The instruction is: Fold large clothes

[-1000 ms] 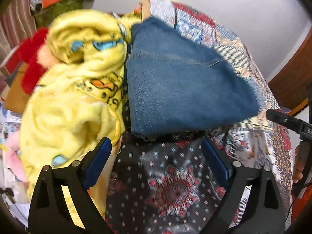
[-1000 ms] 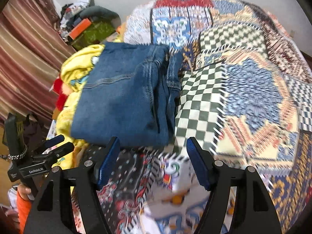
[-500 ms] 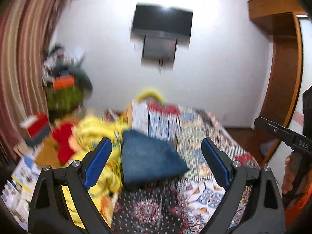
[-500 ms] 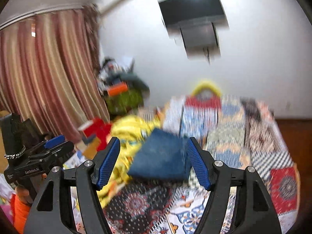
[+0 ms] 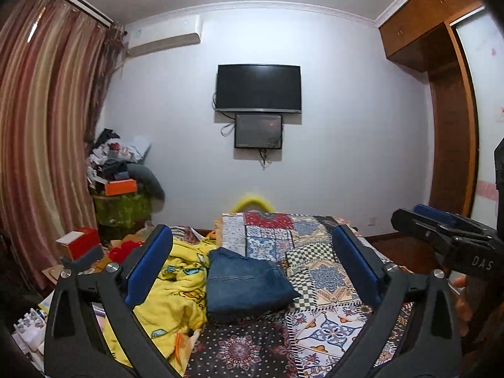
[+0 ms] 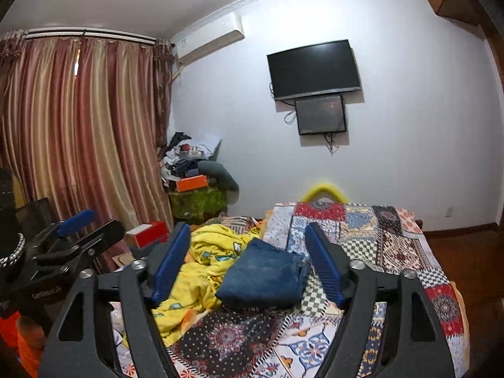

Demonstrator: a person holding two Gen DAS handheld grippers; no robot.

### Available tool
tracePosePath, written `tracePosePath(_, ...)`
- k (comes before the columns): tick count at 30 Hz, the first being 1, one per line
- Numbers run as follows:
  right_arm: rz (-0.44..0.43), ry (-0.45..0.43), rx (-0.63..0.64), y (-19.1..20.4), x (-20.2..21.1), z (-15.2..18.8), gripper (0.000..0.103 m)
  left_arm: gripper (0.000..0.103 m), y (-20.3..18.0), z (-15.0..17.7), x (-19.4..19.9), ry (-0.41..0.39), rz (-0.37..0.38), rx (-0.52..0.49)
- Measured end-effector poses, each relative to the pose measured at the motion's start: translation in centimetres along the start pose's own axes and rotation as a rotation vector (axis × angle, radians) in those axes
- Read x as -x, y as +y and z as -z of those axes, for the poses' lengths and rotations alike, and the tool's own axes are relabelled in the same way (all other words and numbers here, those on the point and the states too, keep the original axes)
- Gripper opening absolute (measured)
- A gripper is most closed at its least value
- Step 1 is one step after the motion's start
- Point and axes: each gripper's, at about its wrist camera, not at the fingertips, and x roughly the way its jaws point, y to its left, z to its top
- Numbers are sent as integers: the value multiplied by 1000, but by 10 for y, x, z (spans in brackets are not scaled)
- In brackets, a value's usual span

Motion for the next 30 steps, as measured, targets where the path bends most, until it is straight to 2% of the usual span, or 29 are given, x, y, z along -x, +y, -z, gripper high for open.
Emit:
tracePosePath(4, 52, -1, -3, -3, 6, 3, 85, 102, 1, 6, -5, 31, 25, 22)
tracePosePath(7, 83, -15, -8, -4, 9, 3, 101, 102, 1, 9, -7, 44, 21, 18)
tracePosePath(8, 89, -22, -6, -4, 11, 3, 103, 102, 2, 10, -8, 43, 16, 21)
tracePosePath(13, 124, -26, 35, 2, 14, 4, 103, 102, 5, 11, -8, 47, 20, 44)
tracePosePath(30, 120, -8, 26, -2, 16, 6, 103, 103, 1, 15, -11, 57, 9, 29)
